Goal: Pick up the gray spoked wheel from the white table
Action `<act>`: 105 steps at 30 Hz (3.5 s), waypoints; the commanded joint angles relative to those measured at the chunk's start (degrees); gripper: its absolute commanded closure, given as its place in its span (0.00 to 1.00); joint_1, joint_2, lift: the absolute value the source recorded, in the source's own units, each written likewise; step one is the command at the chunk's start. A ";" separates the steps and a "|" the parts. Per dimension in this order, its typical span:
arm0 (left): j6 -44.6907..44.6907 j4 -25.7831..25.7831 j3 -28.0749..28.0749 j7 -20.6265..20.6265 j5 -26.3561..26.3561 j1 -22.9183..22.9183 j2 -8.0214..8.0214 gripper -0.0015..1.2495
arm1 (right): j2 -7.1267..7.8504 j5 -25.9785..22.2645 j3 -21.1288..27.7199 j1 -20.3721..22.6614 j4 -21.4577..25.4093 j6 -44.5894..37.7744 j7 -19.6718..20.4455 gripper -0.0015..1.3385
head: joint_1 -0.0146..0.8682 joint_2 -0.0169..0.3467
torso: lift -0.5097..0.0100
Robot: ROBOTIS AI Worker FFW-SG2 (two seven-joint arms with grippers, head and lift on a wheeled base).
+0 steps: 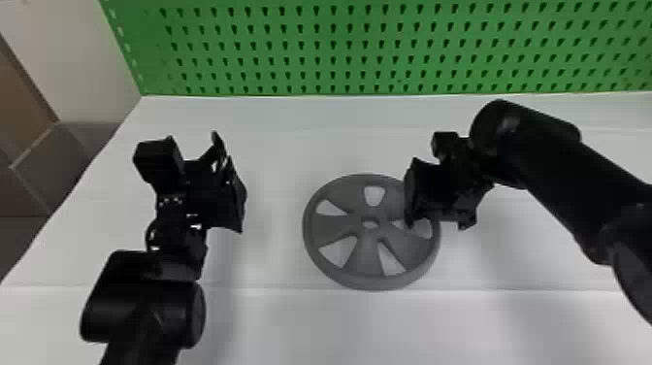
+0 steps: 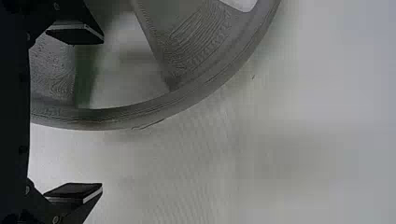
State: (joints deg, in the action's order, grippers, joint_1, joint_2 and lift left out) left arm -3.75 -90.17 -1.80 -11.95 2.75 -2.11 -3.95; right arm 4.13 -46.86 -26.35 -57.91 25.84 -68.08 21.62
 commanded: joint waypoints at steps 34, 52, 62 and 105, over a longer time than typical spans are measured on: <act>0.05 0.00 -0.13 0.00 -0.03 0.18 0.00 0.39 | 0.26 -1.83 -3.53 -0.36 0.26 0.49 0.00 0.66 | 0.90 0.28 | 0.83; 0.14 0.08 -0.22 0.00 -0.20 0.18 0.00 0.39 | 0.26 -2.36 -3.53 -0.36 -0.09 -0.92 0.00 0.85 | 0.90 0.28 | 0.83; 0.23 0.08 -0.22 0.00 -0.20 0.09 0.00 0.39 | 0.35 -2.45 -3.01 -0.45 0.00 -1.09 0.00 0.85 | 0.90 0.28 | 0.83; 0.23 0.00 0.13 0.00 -0.03 0.62 -0.26 0.39 | 2.46 5.02 11.41 -1.59 14.41 -14.80 0.00 0.85 | 0.90 0.28 | 0.83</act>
State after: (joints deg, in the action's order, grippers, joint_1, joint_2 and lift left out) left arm -3.51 -90.18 -1.67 -11.95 2.71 -1.58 -4.22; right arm 6.41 -41.91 -15.34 -59.75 39.90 -82.87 21.62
